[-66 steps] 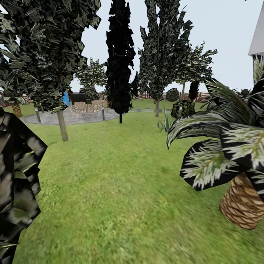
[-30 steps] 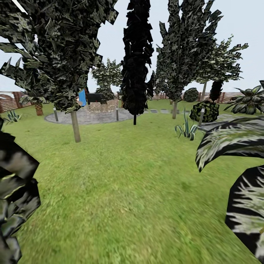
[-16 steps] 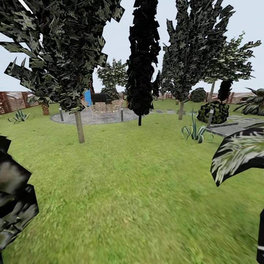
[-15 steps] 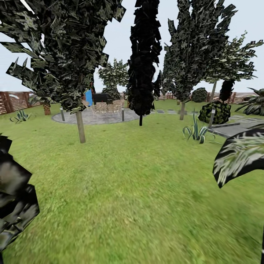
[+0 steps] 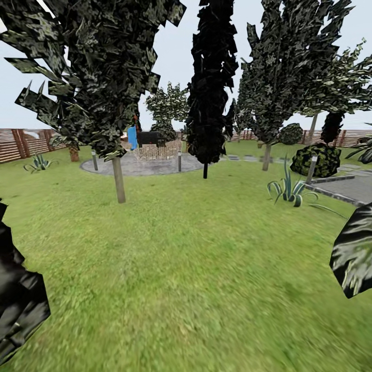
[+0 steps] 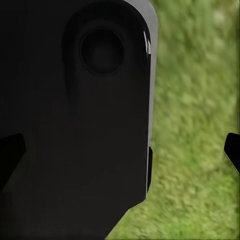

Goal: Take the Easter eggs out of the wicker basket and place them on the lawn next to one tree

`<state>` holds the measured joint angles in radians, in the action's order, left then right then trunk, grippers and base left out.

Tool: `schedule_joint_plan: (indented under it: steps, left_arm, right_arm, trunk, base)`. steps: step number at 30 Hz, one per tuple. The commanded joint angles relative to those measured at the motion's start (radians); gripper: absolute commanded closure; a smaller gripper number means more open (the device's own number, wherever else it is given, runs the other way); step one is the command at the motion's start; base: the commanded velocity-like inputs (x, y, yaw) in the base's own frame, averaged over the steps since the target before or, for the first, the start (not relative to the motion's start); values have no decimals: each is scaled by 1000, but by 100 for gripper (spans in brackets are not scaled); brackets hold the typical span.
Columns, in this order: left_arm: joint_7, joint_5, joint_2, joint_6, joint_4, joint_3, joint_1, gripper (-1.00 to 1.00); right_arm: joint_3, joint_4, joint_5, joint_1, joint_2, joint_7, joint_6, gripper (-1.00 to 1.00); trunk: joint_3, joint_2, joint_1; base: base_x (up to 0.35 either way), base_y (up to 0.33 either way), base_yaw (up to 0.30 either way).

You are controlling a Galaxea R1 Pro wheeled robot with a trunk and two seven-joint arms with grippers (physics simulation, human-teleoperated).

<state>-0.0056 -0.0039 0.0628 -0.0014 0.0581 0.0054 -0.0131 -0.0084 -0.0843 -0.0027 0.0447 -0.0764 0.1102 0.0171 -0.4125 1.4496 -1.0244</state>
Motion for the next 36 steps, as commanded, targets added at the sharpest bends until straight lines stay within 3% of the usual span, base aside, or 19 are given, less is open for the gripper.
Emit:
schedule_joint_plan:
  steps: [1,36]
  left_arm:
    - [-1,-1,0,0,2,0,-1,-100]
    - [-1,-1,0,-1,3,0,-1,-100]
  right_arm:
    - [-1,-2,0,1,0,3,1,-100]
    - [-2,-6,0,1,-1,3,4,-100]
  trunk:
    - [-1,0,-1]
    - [-1,0,-1]
  base:
    - [345,0,1]
    - [345,0,0]
